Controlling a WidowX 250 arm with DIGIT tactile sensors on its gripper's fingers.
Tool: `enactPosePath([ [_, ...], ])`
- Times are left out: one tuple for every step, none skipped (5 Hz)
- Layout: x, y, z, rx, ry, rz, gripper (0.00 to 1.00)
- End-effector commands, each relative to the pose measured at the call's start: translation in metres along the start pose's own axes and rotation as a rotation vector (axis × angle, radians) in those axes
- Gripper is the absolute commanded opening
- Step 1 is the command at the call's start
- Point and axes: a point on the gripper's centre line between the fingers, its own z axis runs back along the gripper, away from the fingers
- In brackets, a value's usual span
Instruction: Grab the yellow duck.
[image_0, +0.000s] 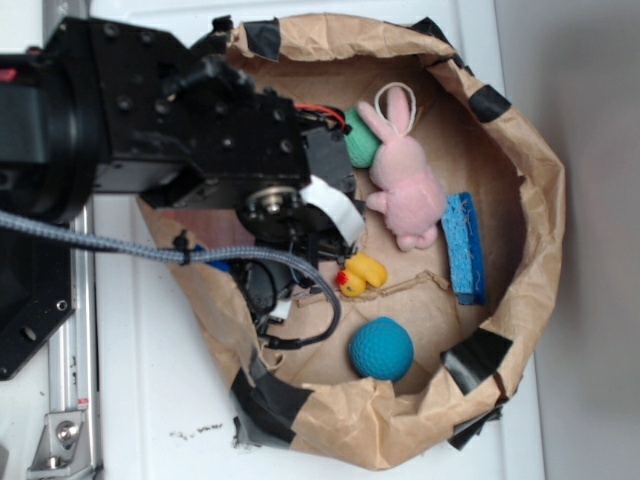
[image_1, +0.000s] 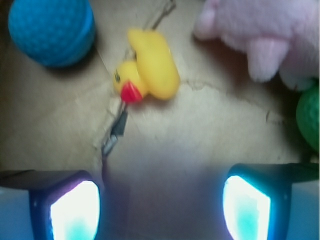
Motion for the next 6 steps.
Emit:
enactPosePath([
  [0.020, 0.001, 0.002, 0.008, -0.059, -0.022, 1.00],
  [0.021, -0.001, -0.006, 0.012, -0.059, -0.024, 1.00],
  [0.025, 0.002, -0.015, 0.024, -0.104, -0.026, 1.00],
  [0.031, 0.005, -0.025, 0.010, -0.095, -0.054, 1.00],
  [0.033, 0.007, -0.029, 0.010, -0.078, -0.063, 1.00],
  [0.031, 0.009, -0.033, -0.003, -0.066, -0.059, 1.00],
])
